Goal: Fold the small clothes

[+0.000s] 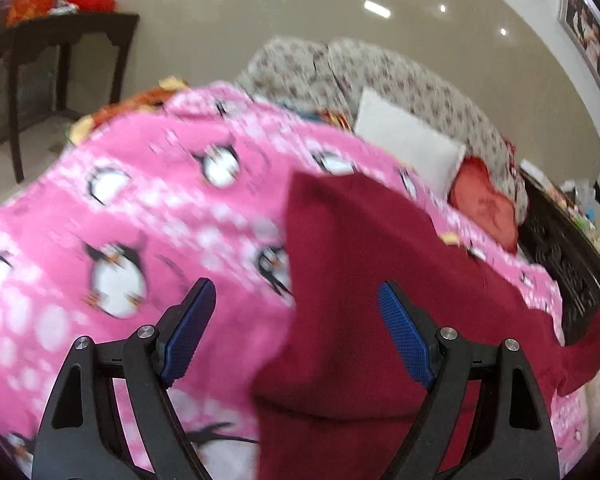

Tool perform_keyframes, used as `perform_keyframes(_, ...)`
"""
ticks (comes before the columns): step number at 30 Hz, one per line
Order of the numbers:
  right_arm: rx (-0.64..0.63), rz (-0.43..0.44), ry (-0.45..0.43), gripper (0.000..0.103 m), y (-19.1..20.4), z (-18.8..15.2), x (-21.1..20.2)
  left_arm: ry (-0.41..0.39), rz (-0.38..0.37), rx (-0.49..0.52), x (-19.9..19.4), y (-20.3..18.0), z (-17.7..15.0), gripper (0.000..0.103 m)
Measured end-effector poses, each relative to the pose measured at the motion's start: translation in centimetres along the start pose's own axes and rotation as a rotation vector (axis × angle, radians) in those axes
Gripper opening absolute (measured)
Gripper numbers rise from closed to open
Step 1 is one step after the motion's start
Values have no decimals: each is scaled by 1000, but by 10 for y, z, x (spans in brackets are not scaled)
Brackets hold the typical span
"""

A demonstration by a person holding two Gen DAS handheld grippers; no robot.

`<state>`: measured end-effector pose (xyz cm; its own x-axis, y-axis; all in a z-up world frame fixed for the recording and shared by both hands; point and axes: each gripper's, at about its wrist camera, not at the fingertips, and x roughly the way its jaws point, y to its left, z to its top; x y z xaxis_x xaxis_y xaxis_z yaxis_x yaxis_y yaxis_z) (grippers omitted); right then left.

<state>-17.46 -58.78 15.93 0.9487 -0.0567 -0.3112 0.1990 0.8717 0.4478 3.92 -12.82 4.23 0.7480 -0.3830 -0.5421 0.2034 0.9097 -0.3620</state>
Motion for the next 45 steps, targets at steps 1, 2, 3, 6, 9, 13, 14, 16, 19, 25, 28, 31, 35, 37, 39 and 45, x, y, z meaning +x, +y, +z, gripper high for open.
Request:
perform_keyframes(1, -38, 51, 5, 7, 26, 1, 10, -6, -7, -8, -3, 4, 1, 84)
perform_keyframes(2, -78, 107, 18, 7, 53, -1, 23, -5, -17, -18, -4, 8, 2, 84)
perform_keyframes(3, -133, 184, 45, 7, 91, -7, 42, 3, -40, -40, -4, 13, 3, 84)
perform_keyframes(6, -273, 308, 138, 7, 176, -50, 95, 36, -115, -107, -1, 27, 7, 84)
perform_keyframes(9, -397, 358, 306, 8, 237, -124, 159, 40, -153, -171, -2, 41, 10, 84)
perform_keyframes(13, -436, 277, 636, 20, 249, -192, 225, 11, -154, -212, -7, 53, 15, 84)
perform_keyframes(14, -405, 301, 633, 21, 242, -192, 221, 12, -160, -221, -7, 55, 15, 84)
perform_keyframes(16, -394, 313, 590, 24, 230, -179, 203, 18, -179, -224, -7, 53, 15, 84)
perform_keyframes(19, -414, 238, 456, 26, 206, -152, 162, 16, -219, -186, -9, 42, 14, 84)
perform_keyframes(25, -339, -73, 291, 38, 118, -108, 109, 25, -231, -47, -7, 11, 5, 84)
perform_keyframes(28, -294, -258, 258, 46, 76, -92, 111, 84, -207, -23, 11, 4, 0, 84)
perform_keyframes(31, -217, -196, 346, 43, 44, -87, 125, 123, -221, -42, 26, 2, -3, 76)
perform_keyframes(35, -375, -229, 339, 26, 54, -94, 130, 145, -188, -44, 34, 4, -5, 73)
perform_keyframes(37, -403, -267, 343, 26, 50, -102, 134, 156, -172, -40, 37, 3, -6, 73)
perform_keyframes(39, -372, -261, 346, 26, 47, -101, 133, 153, -154, -20, 37, 0, -7, 73)
perform_keyframes(45, -397, -125, 295, 26, 84, -94, 86, 135, -125, 21, 31, -3, -9, 73)
